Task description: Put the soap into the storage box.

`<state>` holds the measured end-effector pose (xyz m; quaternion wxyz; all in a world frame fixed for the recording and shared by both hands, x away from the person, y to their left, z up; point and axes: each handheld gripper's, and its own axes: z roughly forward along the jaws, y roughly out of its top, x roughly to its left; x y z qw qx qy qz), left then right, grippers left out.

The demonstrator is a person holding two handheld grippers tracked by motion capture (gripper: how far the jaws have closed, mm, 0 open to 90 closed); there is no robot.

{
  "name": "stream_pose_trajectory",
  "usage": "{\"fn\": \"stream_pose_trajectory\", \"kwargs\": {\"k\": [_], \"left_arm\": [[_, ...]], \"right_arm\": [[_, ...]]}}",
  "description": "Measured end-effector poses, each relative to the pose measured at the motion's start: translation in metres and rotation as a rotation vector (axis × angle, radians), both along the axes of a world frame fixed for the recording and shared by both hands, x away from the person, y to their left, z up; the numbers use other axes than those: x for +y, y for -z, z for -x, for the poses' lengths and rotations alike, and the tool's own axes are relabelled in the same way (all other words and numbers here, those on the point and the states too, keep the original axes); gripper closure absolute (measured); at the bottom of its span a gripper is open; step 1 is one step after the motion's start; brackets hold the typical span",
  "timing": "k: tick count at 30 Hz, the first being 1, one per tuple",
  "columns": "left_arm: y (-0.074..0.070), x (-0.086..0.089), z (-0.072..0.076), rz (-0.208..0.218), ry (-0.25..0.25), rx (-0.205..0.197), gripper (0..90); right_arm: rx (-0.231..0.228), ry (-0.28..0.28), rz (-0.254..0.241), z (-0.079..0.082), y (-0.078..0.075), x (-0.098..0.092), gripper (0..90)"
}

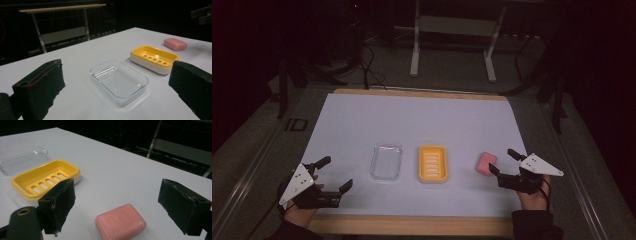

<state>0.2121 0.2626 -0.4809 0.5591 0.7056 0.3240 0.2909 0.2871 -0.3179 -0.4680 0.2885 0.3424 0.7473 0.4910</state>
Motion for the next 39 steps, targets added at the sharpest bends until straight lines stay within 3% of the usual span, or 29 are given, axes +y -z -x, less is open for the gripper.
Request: {"fn": "stream_pose_trajectory", "kwargs": {"k": [10, 13, 15, 16, 21, 23, 25, 26, 27, 32, 33, 39], "left_arm": [[0.001, -0.002, -0.001, -0.011, 0.003, 0.009, 0.3], [0.001, -0.003, -0.001, -0.021, 0.008, 0.012, 0.3], [0.001, -0.003, -0.001, -0.022, 0.009, 0.014, 0.3], [0.001, -0.003, -0.001, -0.023, 0.008, 0.02, 0.3], [0.001, -0.003, -0.002, -0.022, 0.006, 0.025, 0.3], [0.002, -0.003, -0.002, -0.026, 0.005, 0.025, 0.3], [0.002, -0.004, -0.002, -0.026, 0.005, 0.025, 0.3], [0.002, -0.004, -0.002, -0.027, 0.006, 0.027, 0.3], [0.002, -0.004, -0.002, -0.031, 0.005, 0.027, 0.3], [0.002, -0.004, -0.001, -0.04, 0.005, 0.025, 0.3], [0.002, -0.005, -0.001, -0.042, 0.005, 0.026, 0.3], [0.003, -0.006, -0.002, -0.062, 0.004, 0.03, 0.3]], "right_arm": [[0.013, 0.009, 0.032, -0.001, 0.002, 0.002, 14.0], [0.065, 0.051, 0.051, -0.004, 0.004, 0.003, 14.0], [0.063, 0.074, 0.075, -0.005, 0.005, 0.003, 14.5], [0.068, 0.113, 0.118, -0.007, 0.005, 0.004, 14.8], [0.078, 0.14, 0.153, -0.01, 0.004, 0.004, 14.8], [0.136, 0.151, 0.188, -0.015, 0.004, 0.005, 14.7], [0.164, 0.154, 0.207, -0.017, 0.004, 0.006, 14.5], [0.181, 0.186, 0.245, -0.019, 0.003, 0.008, 14.4], [0.181, 0.186, 0.245, -0.019, 0.003, 0.008, 14.4], [0.299, 0.298, 0.258, -0.026, -0.004, 0.007, 13.7], [0.299, 0.298, 0.258, -0.026, -0.004, 0.007, 13.7], [0.508, 0.416, 0.271, -0.034, -0.002, -0.003, 15.1]]}}
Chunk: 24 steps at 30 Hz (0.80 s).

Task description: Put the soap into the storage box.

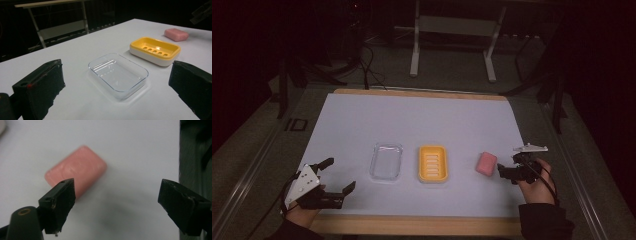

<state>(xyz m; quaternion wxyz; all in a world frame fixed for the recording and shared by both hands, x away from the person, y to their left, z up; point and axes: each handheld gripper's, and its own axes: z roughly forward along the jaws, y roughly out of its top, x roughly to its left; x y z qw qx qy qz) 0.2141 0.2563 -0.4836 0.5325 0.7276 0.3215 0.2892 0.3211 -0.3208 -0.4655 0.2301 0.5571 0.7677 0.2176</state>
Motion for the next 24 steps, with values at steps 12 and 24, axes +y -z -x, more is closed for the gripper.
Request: {"fn": "stream_pose_trajectory", "kwargs": {"k": [12, 24], "left_arm": [[0.001, -0.001, -0.001, -0.013, -0.004, 0.006, 0.3], [0.001, -0.002, -0.001, -0.028, -0.003, 0.007, 0.3]], "right_arm": [[0.402, 0.086, -0.017, -0.01, 0.002, -0.015, 23.8], [0.641, 0.099, -0.019, -0.011, 0.004, -0.014, 23.5]]}}
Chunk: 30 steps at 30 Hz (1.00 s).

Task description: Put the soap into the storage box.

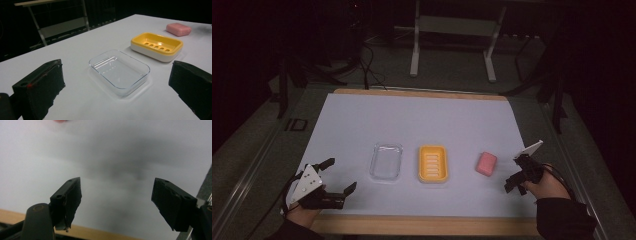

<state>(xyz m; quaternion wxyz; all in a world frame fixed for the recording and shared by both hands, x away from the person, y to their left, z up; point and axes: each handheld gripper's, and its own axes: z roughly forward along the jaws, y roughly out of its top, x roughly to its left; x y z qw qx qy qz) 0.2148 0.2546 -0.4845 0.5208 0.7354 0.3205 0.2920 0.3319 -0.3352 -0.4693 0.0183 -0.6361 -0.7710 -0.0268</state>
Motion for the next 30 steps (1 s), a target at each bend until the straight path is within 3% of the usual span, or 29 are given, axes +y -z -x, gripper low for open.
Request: {"fn": "stream_pose_trajectory", "kwargs": {"k": [11, 20, 30], "left_arm": [[0.0, -0.001, 0.0, 0.003, 0.003, 0.008, 0.3], [0.0, -0.005, -0.002, 0.005, 0.019, 0.023, 0.3], [-0.001, -0.008, -0.006, 0.009, 0.037, 0.021, 0.3]], "right_arm": [[0.145, -0.015, -0.029, 0.006, 0.004, 0.006, 23.3], [0.152, -0.019, -0.062, 0.018, 0.004, 0.022, 22.8], [0.129, -0.023, -0.108, 0.021, 0.003, 0.059, 20.6]]}}
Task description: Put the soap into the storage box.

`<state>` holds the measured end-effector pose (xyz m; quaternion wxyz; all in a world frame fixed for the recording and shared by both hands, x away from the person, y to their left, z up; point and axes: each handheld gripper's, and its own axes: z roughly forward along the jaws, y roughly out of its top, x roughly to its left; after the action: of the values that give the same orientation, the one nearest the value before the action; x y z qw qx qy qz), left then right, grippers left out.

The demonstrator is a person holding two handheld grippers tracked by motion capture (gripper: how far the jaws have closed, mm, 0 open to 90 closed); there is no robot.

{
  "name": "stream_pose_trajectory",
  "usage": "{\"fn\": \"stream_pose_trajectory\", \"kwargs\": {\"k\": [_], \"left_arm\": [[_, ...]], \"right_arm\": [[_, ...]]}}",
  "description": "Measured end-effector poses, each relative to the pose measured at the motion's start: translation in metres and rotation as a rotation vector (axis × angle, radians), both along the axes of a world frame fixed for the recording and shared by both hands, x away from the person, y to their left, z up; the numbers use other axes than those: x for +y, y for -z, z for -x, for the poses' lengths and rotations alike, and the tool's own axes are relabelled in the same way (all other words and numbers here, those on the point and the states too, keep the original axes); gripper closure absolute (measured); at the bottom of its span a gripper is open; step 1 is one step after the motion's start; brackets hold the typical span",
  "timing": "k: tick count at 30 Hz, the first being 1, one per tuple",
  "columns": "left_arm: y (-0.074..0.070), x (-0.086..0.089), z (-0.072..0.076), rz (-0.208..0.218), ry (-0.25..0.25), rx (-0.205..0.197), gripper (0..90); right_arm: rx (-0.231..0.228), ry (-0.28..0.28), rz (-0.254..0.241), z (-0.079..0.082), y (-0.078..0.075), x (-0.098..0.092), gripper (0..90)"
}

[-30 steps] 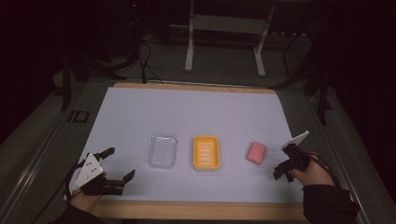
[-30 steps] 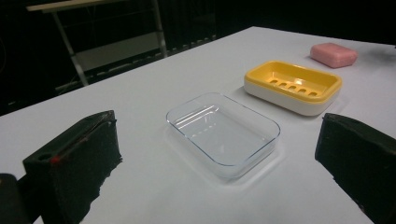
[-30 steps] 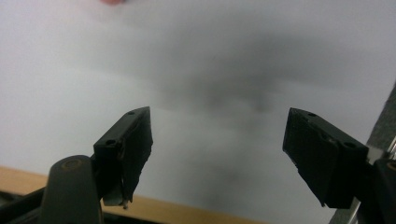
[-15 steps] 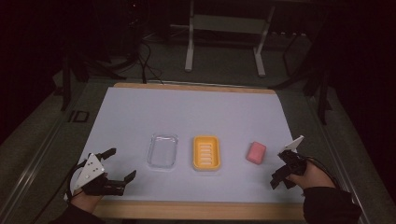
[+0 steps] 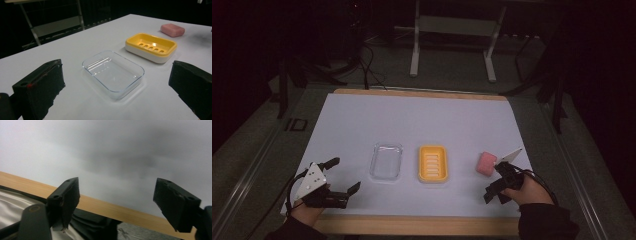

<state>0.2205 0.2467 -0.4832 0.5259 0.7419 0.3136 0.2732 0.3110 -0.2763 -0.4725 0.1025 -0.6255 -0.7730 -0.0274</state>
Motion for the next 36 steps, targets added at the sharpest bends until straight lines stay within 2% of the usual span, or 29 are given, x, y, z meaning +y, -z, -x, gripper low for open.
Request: {"fn": "stream_pose_trajectory", "kwargs": {"k": [8, 13, 16, 19, 21, 22, 25, 29, 36], "left_arm": [[0.0, -0.003, -0.002, -0.005, 0.013, -0.004, 0.3], [0.0, -0.003, -0.002, -0.006, 0.014, -0.001, 0.3], [0.0, -0.003, -0.002, -0.002, 0.01, 0.006, 0.3], [-0.001, -0.003, -0.002, -0.002, 0.003, 0.013, 0.3], [-0.001, -0.003, -0.002, 0.0, 0.006, 0.014, 0.3], [-0.001, -0.003, -0.002, 0.004, 0.01, 0.014, 0.3], [-0.002, -0.004, -0.001, 0.048, 0.058, 0.002, 0.3], [-0.005, -0.008, -0.002, 0.052, 0.109, -0.029, 0.3], [-0.005, -0.016, -0.013, 0.073, 0.138, -0.013, 0.3]], "right_arm": [[-0.038, 0.037, 0.04, -0.008, -0.002, 0.023, 21.1], [-0.115, 0.072, 0.038, -0.018, -0.008, 0.029, 23.2], [-0.167, 0.068, 0.045, -0.023, -0.012, 0.032, 23.2], [-0.209, 0.067, 0.032, -0.029, -0.016, 0.035, 15.1], [-0.2, 0.07, 0.018, -0.031, -0.016, 0.037, 11.5], [-0.213, 0.079, 0.021, -0.032, -0.016, 0.038, 11.5], [-0.238, 0.11, 0.023, -0.038, -0.016, 0.038, 10.5], [-0.24, 0.154, 0.009, -0.045, -0.014, 0.038, 10.5], [-0.244, 0.24, 0.04, -0.06, -0.008, 0.028, 10.5]]}}
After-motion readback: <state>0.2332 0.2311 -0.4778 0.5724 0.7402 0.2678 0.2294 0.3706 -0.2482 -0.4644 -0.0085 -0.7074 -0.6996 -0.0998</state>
